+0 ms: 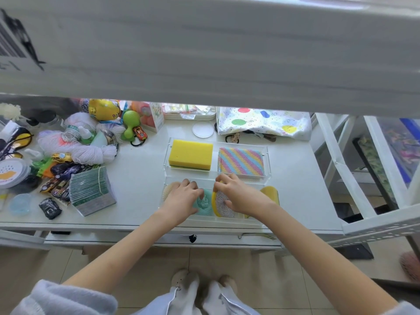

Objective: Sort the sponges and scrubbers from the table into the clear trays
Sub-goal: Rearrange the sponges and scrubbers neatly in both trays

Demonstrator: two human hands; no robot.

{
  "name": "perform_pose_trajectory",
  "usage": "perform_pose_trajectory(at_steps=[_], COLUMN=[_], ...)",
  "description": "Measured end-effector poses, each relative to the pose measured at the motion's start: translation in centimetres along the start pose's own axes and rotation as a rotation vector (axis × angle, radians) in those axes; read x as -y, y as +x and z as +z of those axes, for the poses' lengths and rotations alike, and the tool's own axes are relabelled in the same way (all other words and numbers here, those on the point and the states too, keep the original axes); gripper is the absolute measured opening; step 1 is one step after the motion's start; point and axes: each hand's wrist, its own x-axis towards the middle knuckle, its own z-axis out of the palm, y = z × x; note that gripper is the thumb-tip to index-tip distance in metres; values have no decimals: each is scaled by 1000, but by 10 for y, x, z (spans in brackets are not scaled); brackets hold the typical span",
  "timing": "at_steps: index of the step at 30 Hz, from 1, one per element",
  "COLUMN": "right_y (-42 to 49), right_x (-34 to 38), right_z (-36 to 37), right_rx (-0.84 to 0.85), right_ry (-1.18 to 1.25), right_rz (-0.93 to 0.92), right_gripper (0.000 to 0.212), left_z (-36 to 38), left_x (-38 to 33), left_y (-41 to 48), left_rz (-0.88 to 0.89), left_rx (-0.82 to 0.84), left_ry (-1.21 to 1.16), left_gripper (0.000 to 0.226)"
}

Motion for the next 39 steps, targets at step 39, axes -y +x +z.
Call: perform_pose_trajectory(at_steps=[39], right_y=[-35], right_x=[-37], right_z=[0], right_rx=[-65], right_ry=[246], right_rz=[64], right_gripper=[61], left_z=[4], left_x=[2], left_y=[3], left_rz=[-42], left_rx=[-21], left_ry=[-83], left_gripper=[38])
